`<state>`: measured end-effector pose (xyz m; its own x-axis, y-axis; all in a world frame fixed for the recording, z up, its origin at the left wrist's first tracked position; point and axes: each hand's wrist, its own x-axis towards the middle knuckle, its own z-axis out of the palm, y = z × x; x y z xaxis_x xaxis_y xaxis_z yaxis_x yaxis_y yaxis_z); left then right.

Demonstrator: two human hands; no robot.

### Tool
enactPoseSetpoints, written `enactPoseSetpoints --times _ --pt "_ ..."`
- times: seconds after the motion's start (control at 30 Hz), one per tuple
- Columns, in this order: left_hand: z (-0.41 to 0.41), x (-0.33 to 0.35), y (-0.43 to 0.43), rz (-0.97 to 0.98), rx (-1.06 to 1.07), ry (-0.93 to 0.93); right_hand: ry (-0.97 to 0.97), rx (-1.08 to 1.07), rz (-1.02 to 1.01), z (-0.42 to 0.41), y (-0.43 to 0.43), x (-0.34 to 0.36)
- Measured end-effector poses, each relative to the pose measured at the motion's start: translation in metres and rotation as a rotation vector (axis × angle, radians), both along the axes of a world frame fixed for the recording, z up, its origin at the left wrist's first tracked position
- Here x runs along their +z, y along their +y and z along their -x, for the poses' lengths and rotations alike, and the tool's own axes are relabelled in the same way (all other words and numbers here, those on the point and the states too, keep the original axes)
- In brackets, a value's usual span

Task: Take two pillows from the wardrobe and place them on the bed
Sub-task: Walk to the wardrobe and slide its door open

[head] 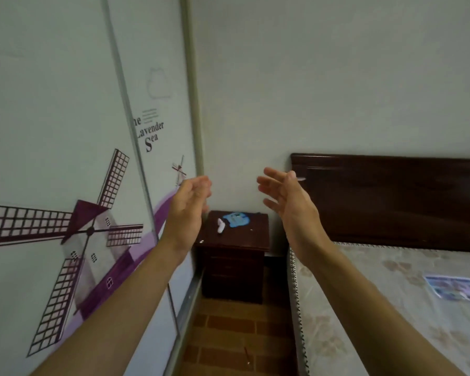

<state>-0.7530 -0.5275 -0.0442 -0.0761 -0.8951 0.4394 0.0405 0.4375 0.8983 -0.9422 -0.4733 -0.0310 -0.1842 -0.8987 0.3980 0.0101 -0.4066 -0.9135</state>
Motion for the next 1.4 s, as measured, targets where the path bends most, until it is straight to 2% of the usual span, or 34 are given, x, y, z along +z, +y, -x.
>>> enactPoseSetpoints --times 0.23,0.4,0.7,0.97,1.07,1.23,1.33,1.4 --pt "-0.032 0.005 -0.028 -0.006 0.287 -0.009 -0.017 0.288 -0.021 -0.036 -0.084 0.003" --pt "-0.075 0.004 -0.006 -0.018 0.476 -0.024 -0.025 0.477 -0.017 -0.091 -0.100 -0.002" --pt "-0.173 0.019 0.097 0.006 0.857 -0.064 -0.007 0.802 0.005 -0.230 -0.043 0.009" --pt "-0.232 0.025 0.195 0.026 1.085 -0.138 0.033 0.994 0.032 -0.319 0.028 0.016" --pt "-0.238 0.025 0.223 0.019 1.183 -0.254 0.069 1.017 0.055 -0.338 0.047 0.018" --pt "-0.248 0.031 0.256 0.085 1.430 -0.571 0.175 1.064 0.153 -0.364 0.077 0.026" --pt "-0.252 0.032 0.261 0.077 1.519 -0.637 0.214 1.119 0.207 -0.375 0.090 0.029" --pt "-0.251 0.029 0.258 0.043 1.514 -0.616 0.224 1.160 0.204 -0.382 0.095 0.032"
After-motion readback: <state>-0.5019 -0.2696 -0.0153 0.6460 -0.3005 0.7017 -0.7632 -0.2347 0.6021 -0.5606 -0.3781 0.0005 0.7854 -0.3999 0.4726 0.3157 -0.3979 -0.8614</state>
